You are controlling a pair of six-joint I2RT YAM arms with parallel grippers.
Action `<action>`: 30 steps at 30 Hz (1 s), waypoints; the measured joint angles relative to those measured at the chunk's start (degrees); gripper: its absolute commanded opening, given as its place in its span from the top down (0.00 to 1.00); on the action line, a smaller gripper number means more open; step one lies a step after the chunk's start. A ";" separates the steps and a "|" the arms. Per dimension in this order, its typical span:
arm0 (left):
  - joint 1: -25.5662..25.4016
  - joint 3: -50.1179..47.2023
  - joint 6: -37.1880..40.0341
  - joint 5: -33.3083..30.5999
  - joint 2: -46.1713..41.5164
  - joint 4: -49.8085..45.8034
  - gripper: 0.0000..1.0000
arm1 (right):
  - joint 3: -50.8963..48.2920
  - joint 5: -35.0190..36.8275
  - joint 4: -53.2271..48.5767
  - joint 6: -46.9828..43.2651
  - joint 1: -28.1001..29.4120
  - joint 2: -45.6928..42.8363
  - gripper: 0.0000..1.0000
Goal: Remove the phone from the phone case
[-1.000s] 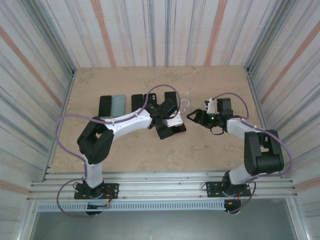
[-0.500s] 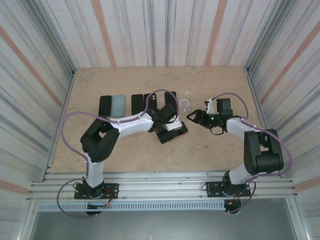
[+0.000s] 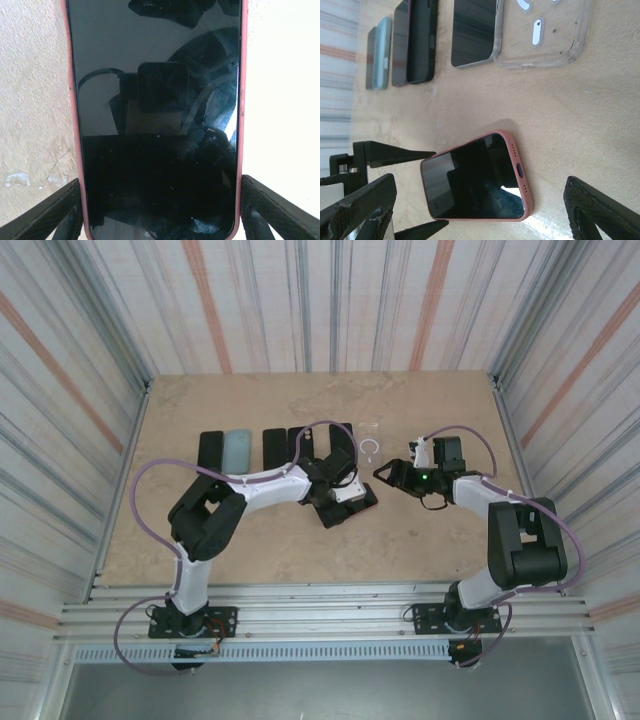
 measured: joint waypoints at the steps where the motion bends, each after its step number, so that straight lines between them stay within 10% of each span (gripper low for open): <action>1: 0.00 0.17 0.00 0.04 0.00 -0.17 0.25 | 0.00 0.00 -0.02 0.02 0.00 0.00 0.11; 11: 0.00 3.78 -1.22 1.60 0.90 -1.25 0.08 | 0.04 -0.04 -0.07 0.00 -0.07 0.00 0.10; 30: -0.24 15.61 -2.82 3.19 10.91 -3.19 0.12 | 0.04 -1.95 -0.20 0.00 -3.69 -0.81 0.10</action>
